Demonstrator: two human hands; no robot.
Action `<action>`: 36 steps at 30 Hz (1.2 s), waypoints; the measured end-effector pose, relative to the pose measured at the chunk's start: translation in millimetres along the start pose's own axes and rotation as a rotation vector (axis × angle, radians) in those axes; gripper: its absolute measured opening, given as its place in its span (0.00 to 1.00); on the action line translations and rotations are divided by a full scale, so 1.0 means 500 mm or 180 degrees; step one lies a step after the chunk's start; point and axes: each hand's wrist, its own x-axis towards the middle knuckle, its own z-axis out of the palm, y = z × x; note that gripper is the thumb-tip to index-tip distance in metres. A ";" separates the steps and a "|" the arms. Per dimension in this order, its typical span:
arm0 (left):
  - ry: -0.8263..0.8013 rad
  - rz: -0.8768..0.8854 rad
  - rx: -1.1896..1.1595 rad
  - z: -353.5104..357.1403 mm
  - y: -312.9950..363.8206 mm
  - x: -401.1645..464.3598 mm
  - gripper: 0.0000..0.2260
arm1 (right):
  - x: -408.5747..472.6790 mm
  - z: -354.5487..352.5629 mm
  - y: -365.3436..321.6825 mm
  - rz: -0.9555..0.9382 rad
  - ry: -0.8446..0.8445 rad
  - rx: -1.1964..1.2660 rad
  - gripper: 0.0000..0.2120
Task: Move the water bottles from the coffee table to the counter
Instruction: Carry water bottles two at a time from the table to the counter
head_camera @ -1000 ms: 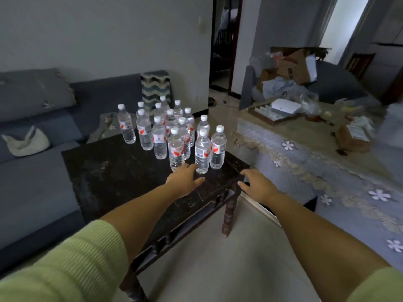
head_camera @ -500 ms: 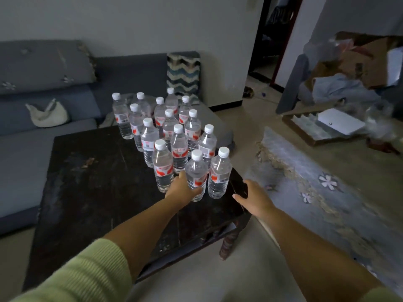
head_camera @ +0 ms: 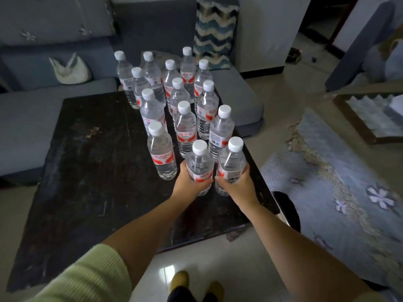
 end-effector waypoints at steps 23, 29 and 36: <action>-0.0988 0.0568 0.0967 0.087 0.146 0.039 0.31 | -0.068 -0.235 -0.026 0.0806 0.1419 -0.0322 0.24; -0.1599 0.1088 0.1111 0.181 0.208 0.003 0.29 | -0.213 -0.335 -0.034 0.0942 0.2418 -0.0201 0.22; -0.2718 0.1438 0.0899 0.320 0.247 -0.157 0.26 | -0.492 -0.402 -0.035 0.1311 0.3435 -0.0290 0.23</action>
